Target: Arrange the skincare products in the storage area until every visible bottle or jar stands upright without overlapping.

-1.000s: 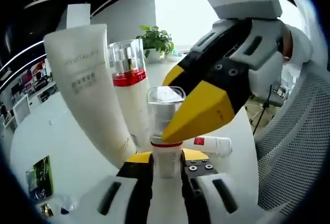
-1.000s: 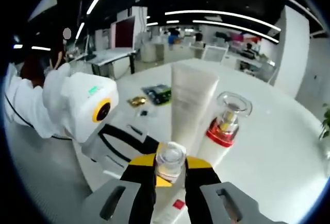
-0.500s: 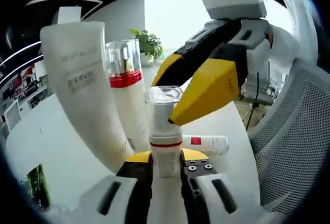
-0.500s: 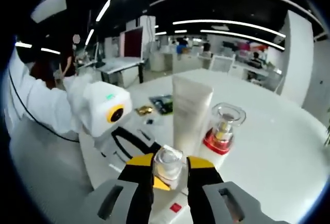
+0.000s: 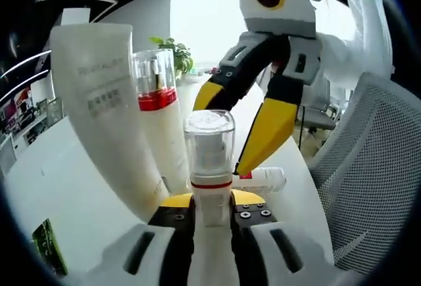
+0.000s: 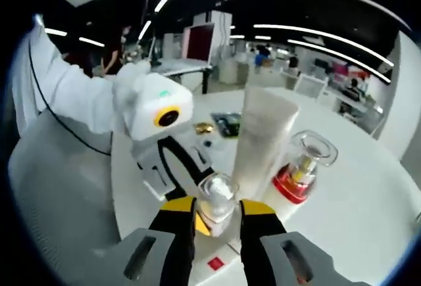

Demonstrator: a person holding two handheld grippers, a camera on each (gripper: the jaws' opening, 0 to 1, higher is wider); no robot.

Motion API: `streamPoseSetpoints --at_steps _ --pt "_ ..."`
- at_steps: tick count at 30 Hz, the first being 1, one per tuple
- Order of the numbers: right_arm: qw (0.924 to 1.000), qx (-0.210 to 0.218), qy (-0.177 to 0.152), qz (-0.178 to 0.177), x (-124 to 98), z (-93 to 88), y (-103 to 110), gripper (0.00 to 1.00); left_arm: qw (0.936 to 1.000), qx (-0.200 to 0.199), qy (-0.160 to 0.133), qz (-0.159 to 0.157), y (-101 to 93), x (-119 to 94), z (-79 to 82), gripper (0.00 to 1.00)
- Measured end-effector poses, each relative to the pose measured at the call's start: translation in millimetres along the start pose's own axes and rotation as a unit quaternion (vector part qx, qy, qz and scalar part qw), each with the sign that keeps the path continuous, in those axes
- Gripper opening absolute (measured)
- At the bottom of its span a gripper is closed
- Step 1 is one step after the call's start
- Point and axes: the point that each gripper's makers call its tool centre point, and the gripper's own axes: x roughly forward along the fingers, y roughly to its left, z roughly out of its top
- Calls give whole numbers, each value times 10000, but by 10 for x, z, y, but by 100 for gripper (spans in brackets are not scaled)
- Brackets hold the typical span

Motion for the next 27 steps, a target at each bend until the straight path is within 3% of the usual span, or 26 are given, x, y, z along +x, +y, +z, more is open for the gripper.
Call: streamPoseSetpoints --at_steps 10,17,27 --pt "9999 88 25 -73 18 -32 1 14 10000 86 32 10 10 11 12 18" --pt "9998 142 48 -146 17 -45 -11 13 9992 198 223 264 58 -14 -35 19" --pt "9996 237 103 -149 22 -105 -4 11 9985 253 321 363 98 -63 -65 20"
